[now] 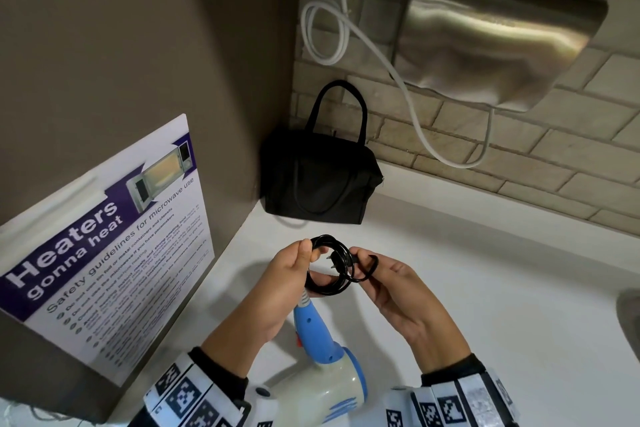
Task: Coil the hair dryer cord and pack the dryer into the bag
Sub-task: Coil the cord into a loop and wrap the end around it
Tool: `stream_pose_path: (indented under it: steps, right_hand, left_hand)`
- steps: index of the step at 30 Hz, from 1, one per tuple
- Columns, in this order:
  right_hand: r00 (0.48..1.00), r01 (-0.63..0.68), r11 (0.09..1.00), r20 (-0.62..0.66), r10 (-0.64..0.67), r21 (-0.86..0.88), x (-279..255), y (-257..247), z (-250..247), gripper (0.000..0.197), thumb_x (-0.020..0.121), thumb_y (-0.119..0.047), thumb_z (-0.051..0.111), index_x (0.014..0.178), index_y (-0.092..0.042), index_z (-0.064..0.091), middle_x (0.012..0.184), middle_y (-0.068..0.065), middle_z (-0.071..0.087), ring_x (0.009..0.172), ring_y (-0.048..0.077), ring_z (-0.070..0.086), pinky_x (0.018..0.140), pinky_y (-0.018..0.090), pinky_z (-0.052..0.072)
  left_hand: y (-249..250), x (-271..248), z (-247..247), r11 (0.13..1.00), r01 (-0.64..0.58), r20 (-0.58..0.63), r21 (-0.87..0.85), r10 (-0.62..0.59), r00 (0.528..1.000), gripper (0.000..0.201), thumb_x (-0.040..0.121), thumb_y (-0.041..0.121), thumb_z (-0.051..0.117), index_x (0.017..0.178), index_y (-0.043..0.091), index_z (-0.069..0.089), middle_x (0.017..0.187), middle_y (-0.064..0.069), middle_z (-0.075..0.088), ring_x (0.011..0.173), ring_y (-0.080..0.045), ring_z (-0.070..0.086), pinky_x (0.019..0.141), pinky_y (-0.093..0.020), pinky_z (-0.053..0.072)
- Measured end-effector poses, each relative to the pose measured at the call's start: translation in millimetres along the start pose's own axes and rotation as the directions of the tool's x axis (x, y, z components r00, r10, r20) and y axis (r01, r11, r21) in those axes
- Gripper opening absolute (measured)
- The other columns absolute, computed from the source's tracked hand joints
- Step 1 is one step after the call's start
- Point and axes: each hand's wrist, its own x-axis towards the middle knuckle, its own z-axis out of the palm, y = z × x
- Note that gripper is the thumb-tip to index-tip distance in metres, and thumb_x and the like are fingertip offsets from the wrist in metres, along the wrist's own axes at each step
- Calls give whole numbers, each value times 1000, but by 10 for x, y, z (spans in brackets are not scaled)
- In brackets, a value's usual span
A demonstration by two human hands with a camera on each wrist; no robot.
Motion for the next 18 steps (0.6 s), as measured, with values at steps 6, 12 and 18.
stream_pose_path:
  steps: [6,12,18]
  right_hand:
    - [999,33,999,25,-32,-42,0,42,-30,25,83,-10,64,103,5,70,98,18,70,88,22,64,74,20,56]
    - [996,86,991,49,-81,-105,10,126,27,21,86,3,56,101,4,71,95,17,74,89,21,68,75,22,57]
    - [978,193,807,41,-206,-558,-29,84,-150,19,89,4,55,90,-7,71,93,8,73,91,24,66,84,29,53]
  left_hand:
    - [22,-27,51,1000,1,-10,-19,-1,1000,36,102,39,28,97,32,63,120,3,66,95,-27,71,97,-42,50]
    - [23,-45,70,1000,-2,34,-22,3,999,34,102,35,29,95,31,63,113,7,67,96,-10,68,88,-25,54]
    - [9,-41,-20,1000,-4,33,1,4,999,39,101,39,27,110,24,61,125,-5,63,85,-22,74,95,-36,51]
